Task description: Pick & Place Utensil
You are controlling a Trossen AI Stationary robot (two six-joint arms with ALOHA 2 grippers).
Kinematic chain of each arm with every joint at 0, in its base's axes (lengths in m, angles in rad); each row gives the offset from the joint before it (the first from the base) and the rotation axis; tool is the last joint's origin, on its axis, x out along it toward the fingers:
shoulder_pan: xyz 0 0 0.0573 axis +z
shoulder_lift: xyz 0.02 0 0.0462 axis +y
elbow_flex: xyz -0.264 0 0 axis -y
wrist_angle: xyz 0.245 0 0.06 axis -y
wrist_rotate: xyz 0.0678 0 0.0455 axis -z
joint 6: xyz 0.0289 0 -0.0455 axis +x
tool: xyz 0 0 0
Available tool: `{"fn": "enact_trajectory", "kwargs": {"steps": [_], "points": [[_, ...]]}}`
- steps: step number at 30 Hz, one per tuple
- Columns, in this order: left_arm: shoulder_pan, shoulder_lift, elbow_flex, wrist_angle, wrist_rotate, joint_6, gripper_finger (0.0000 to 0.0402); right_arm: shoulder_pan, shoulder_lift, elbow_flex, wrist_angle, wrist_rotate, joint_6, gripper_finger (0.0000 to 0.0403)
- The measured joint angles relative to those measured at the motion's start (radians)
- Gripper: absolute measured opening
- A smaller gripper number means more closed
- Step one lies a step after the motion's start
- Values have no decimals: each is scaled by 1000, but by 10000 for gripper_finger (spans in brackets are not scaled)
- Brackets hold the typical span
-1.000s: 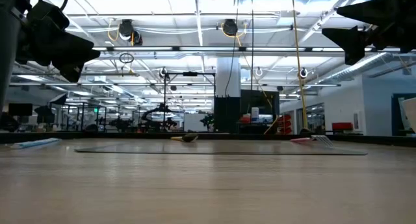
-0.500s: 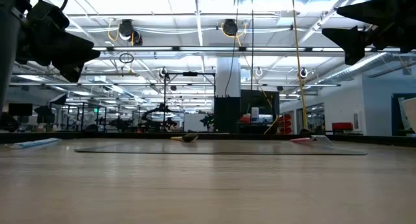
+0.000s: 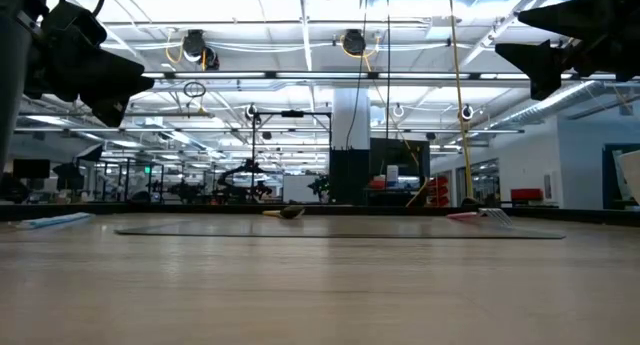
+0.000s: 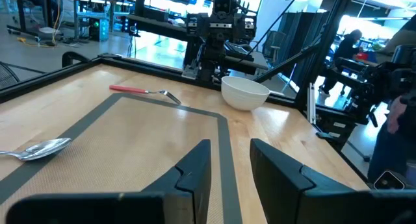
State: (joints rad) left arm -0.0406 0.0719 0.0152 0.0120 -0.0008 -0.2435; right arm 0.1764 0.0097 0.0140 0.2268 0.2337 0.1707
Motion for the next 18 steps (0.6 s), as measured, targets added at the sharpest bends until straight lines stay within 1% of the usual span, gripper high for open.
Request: {"fn": "enact_trajectory", "kwargs": {"steps": [18], "points": [[0,0,0,0,0,0,113,0,0,0,8,0,0,254]]}}
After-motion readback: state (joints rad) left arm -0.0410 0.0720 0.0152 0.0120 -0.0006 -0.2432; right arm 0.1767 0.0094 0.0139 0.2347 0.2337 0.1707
